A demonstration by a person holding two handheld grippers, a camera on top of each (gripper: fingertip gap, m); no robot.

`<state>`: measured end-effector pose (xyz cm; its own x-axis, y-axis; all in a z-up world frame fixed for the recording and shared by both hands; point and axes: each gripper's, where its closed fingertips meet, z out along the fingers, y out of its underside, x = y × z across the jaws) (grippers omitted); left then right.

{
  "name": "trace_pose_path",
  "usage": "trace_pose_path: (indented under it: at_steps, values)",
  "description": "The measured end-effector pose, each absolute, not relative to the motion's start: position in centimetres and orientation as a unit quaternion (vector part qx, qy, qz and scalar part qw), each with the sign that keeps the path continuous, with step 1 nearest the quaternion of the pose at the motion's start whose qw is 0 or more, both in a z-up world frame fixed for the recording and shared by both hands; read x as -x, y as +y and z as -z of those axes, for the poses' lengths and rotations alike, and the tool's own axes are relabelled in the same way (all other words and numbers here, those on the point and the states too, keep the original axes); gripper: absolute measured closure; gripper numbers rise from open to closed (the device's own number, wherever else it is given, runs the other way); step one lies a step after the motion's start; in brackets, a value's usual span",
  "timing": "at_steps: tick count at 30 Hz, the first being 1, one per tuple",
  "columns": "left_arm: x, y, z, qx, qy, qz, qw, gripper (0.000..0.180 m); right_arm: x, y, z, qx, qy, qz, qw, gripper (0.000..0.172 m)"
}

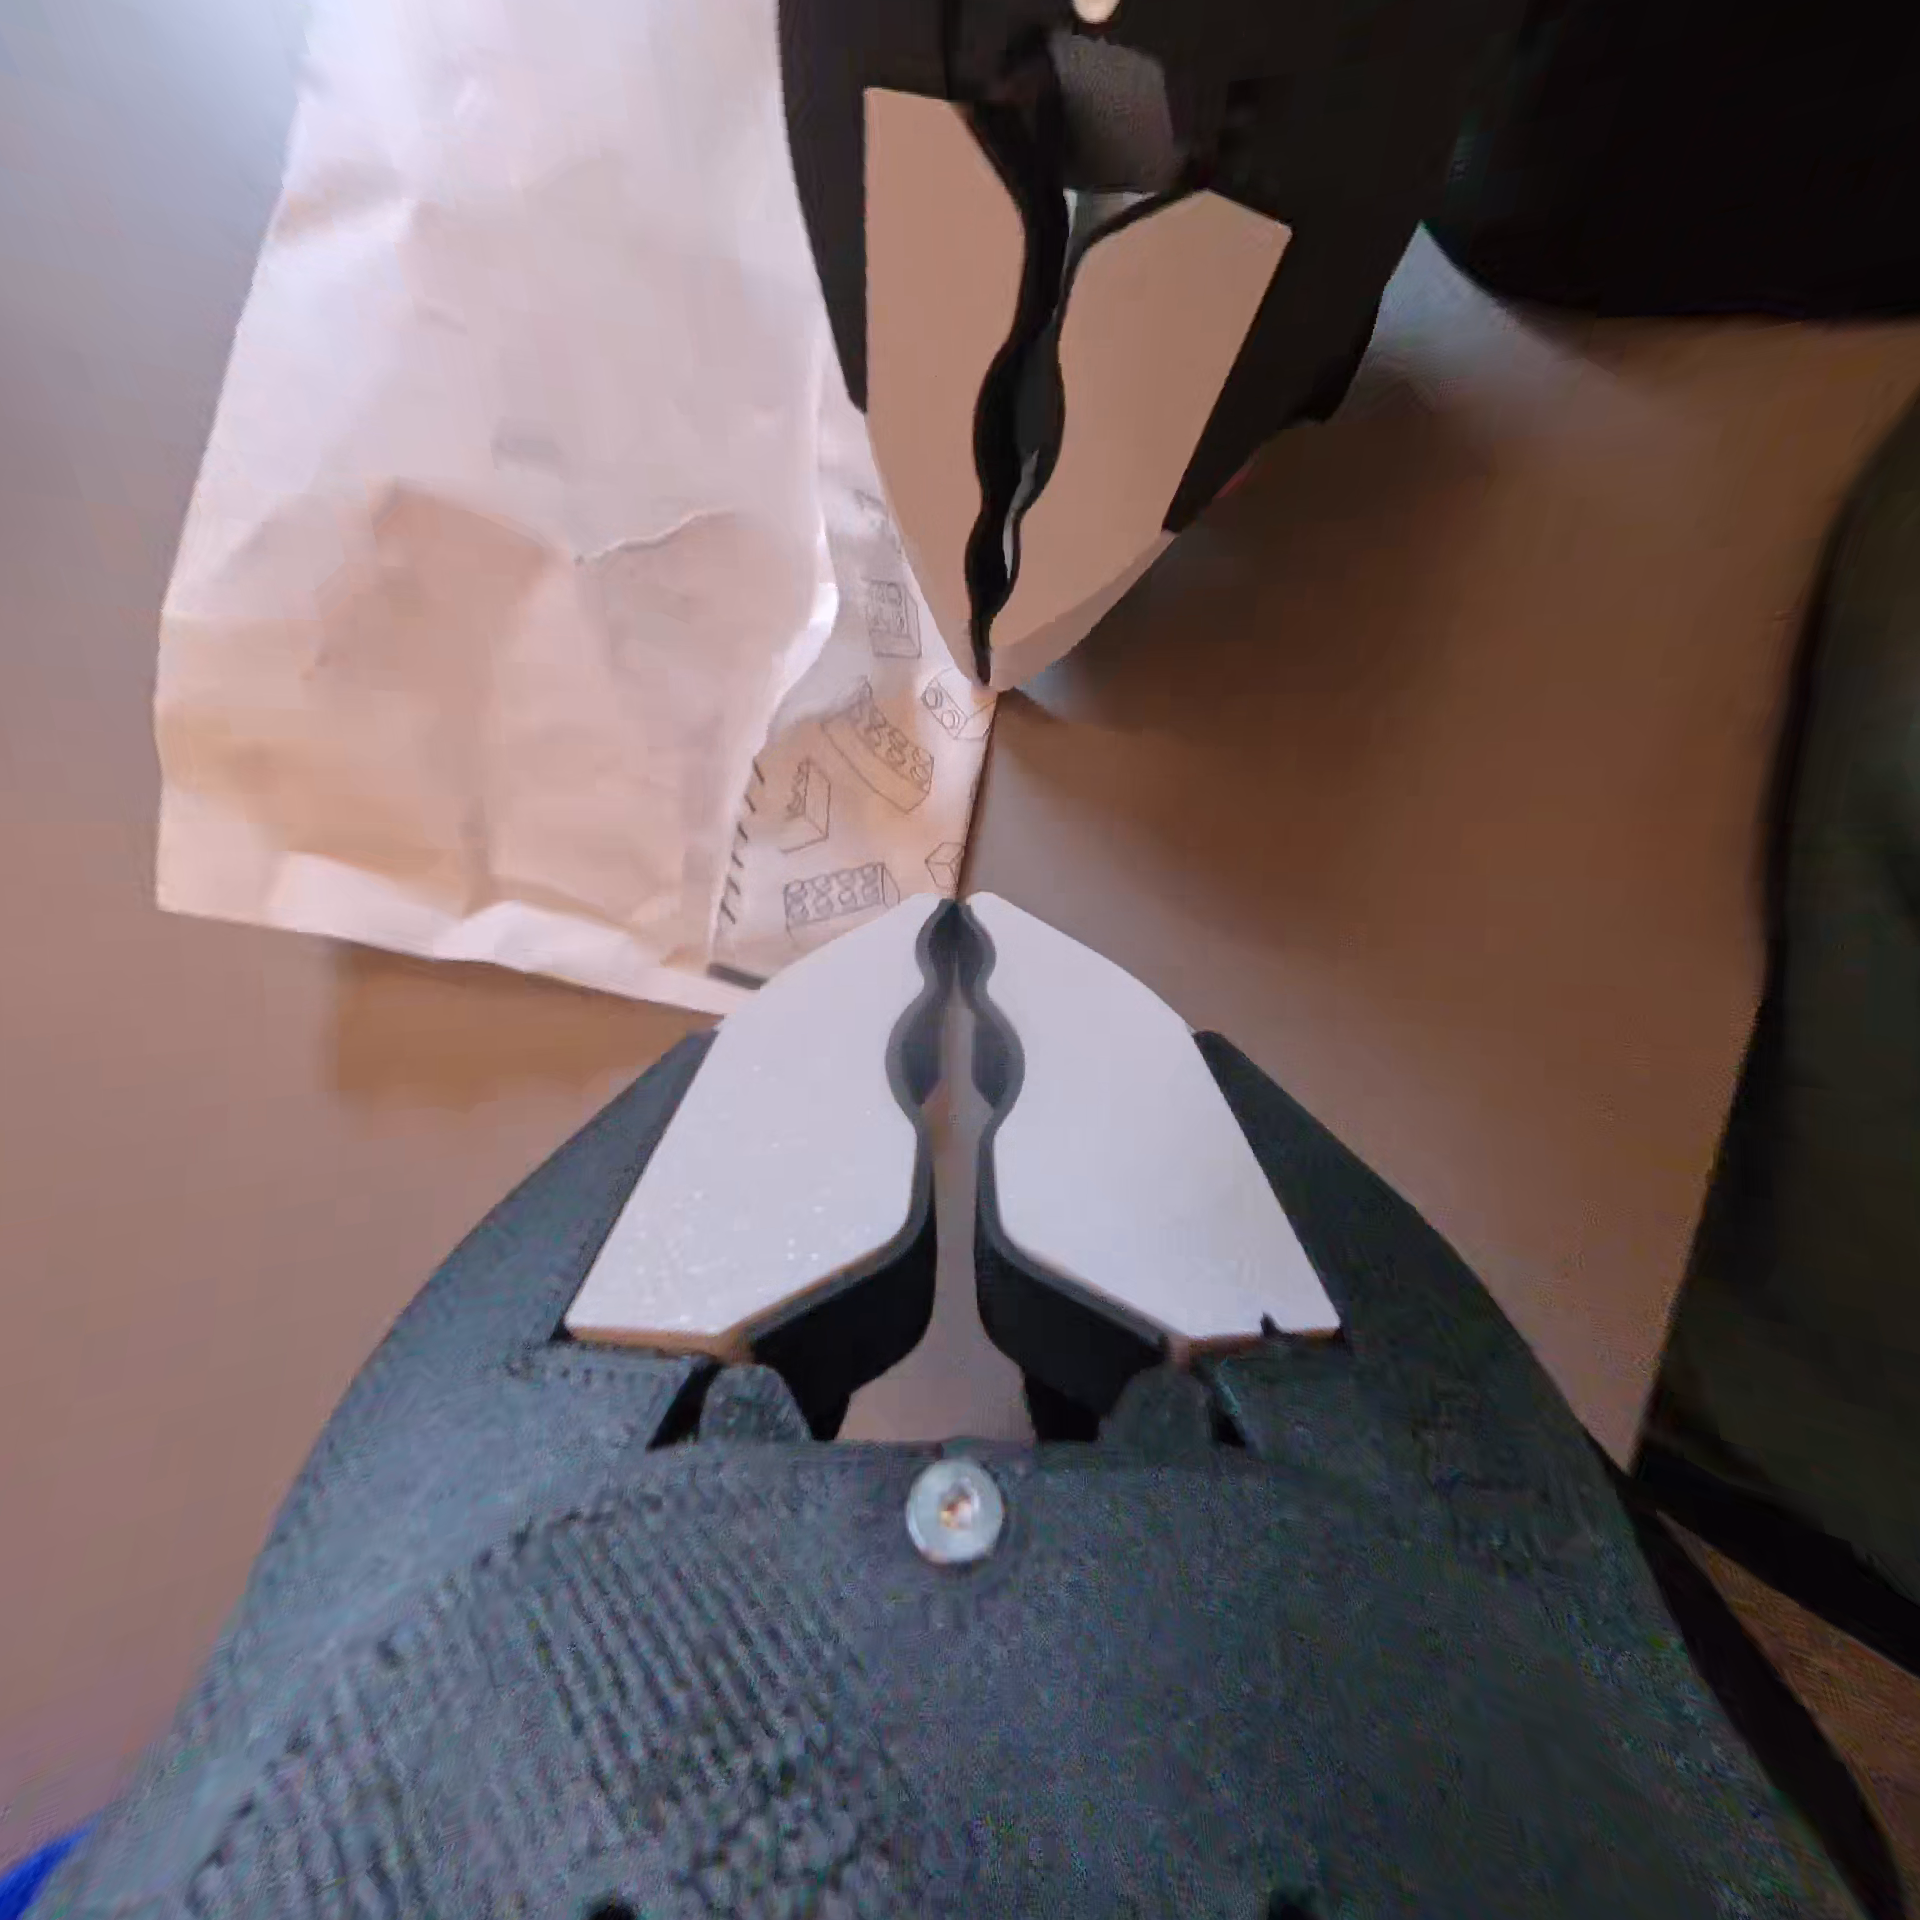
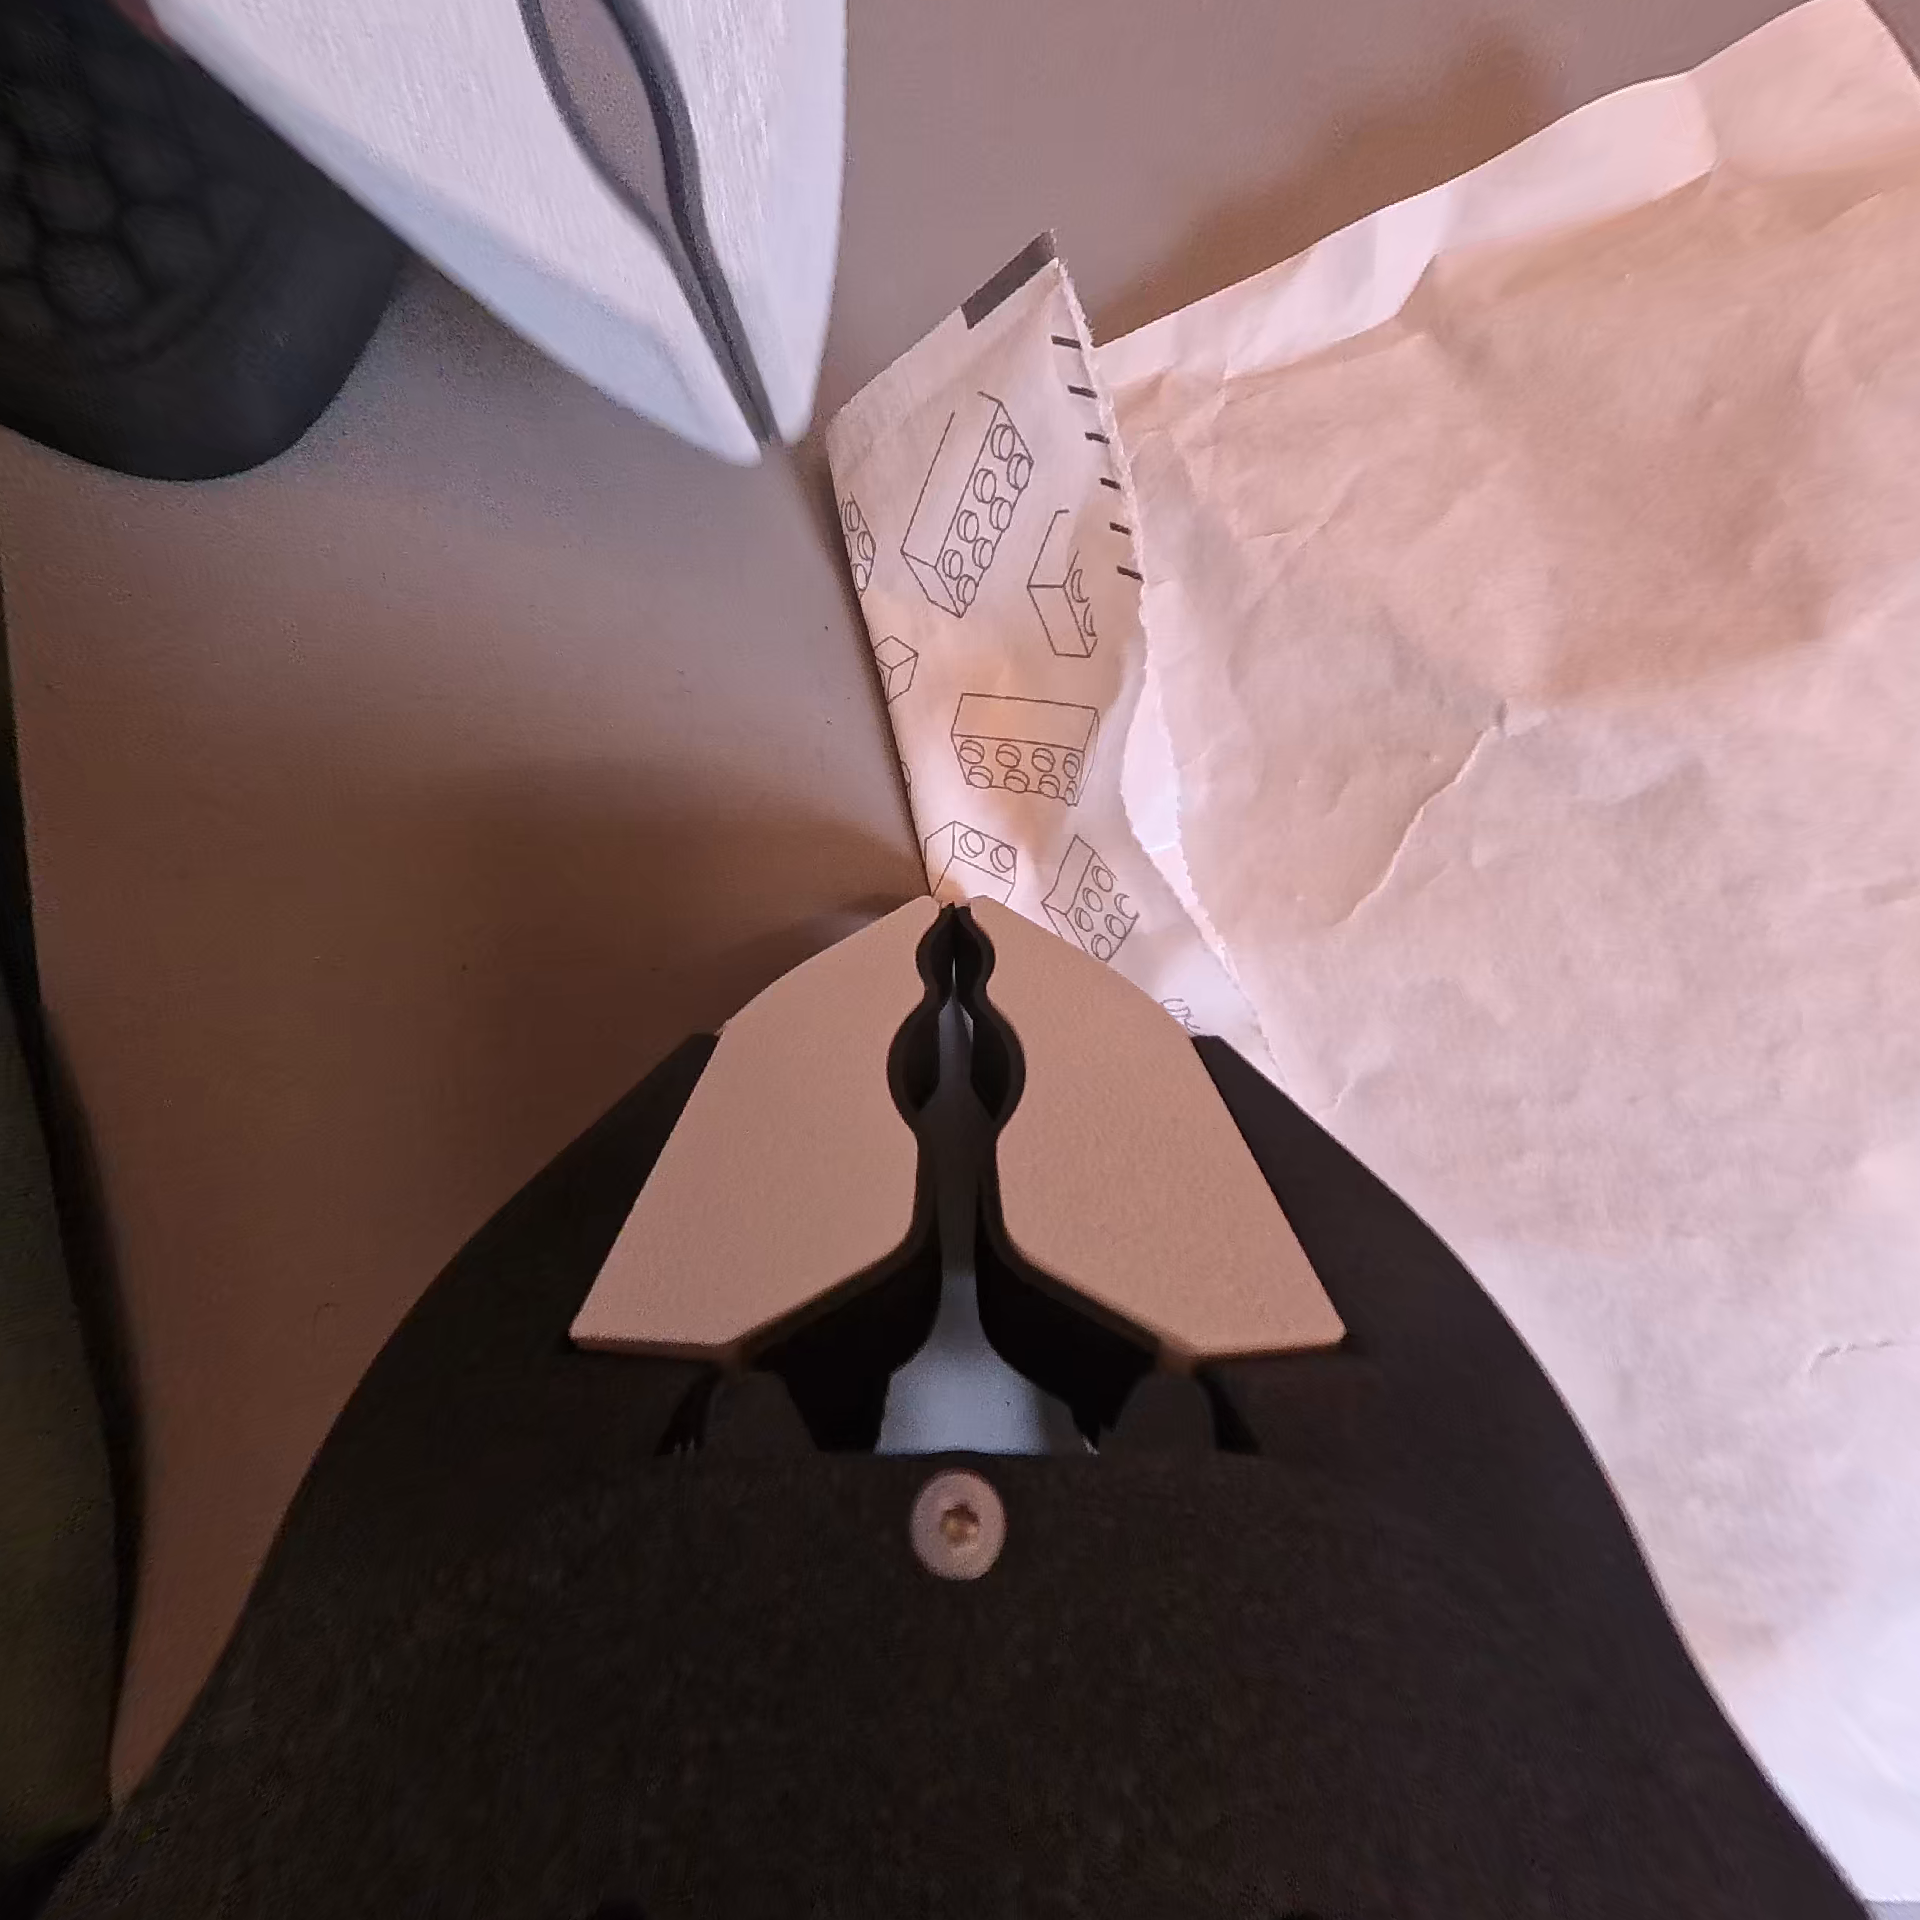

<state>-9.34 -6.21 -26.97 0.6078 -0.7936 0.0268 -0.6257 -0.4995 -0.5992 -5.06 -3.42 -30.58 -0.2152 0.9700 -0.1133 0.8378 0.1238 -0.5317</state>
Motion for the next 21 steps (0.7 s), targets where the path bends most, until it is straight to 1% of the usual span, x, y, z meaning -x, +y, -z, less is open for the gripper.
trace_pose_path:
  at_steps: [4,9,21]
  values:
    - [6.4,-4.7,29.0,0.818,0.489,0.104,0.284,0.180,5.0,-3.4,30.6,0.612,-0.740,-0.246,0.133,0.172]
    - [6.1,-4.0,30.6,0.808,0.525,0.082,0.254,0.180,5.0,-3.4,30.6,0.613,-0.736,-0.256,0.129,0.172]
    - [7.7,-4.7,30.7,0.800,0.541,0.059,0.252,0.179,5.0,-3.4,30.6,0.616,-0.728,-0.275,0.122,0.172]
